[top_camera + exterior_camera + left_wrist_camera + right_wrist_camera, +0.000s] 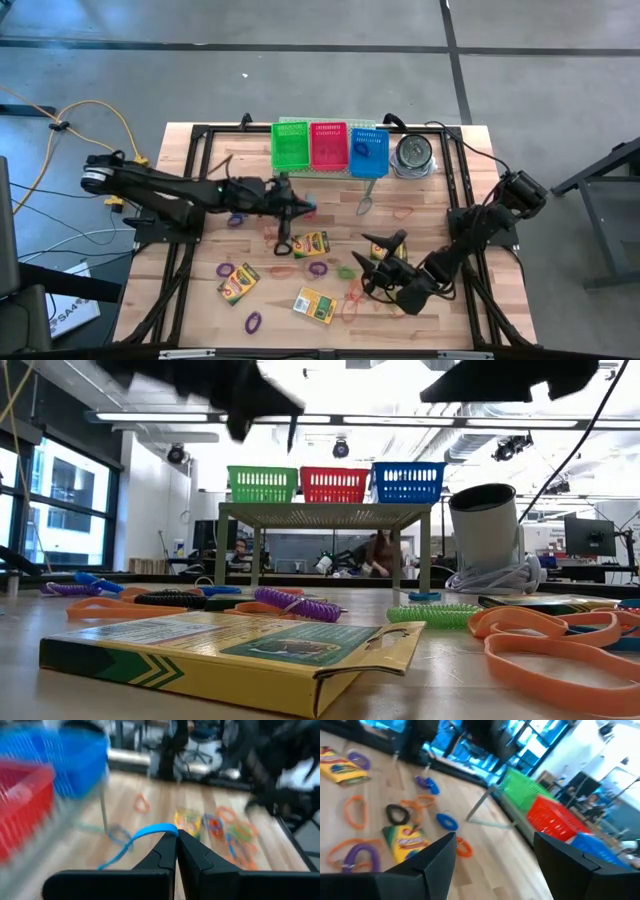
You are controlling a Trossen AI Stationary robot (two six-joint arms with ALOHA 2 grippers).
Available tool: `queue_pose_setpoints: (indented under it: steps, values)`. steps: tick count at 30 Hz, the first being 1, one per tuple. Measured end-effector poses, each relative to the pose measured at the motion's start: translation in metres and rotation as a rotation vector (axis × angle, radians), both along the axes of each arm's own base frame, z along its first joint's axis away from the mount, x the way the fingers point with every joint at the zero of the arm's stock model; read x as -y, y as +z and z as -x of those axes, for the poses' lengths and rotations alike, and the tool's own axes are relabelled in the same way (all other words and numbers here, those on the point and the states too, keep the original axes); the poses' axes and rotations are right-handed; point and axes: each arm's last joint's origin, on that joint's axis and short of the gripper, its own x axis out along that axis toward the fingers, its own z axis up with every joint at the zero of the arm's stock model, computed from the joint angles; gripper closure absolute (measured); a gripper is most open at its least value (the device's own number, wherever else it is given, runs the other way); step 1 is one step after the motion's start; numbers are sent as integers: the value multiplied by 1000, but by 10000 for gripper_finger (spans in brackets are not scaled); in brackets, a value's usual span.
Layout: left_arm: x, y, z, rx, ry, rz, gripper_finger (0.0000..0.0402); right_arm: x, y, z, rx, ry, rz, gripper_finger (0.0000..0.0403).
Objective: Pick & Place Office Desk Supplies
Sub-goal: Put the blue rubber band into the green bin on the shelf
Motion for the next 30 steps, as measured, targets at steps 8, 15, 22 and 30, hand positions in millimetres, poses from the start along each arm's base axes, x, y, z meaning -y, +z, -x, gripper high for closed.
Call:
queue_pose_setpoints:
  steps: [8, 15, 22, 30]
  values:
    - [-55, 75, 0, -192, 216, 27, 401, 6, -4, -5, -23, 42, -75, 149]
    - [-111, 89, 22, -254, 433, 138, 401, 6, -6, -4, -30, 47, -89, 149]
    - [-153, 57, 19, -407, 520, 259, 401, 6, -6, -4, -30, 56, -102, 149]
    - [-162, 42, 6, -439, 543, 298, 401, 6, -7, -4, -30, 58, -117, 149]
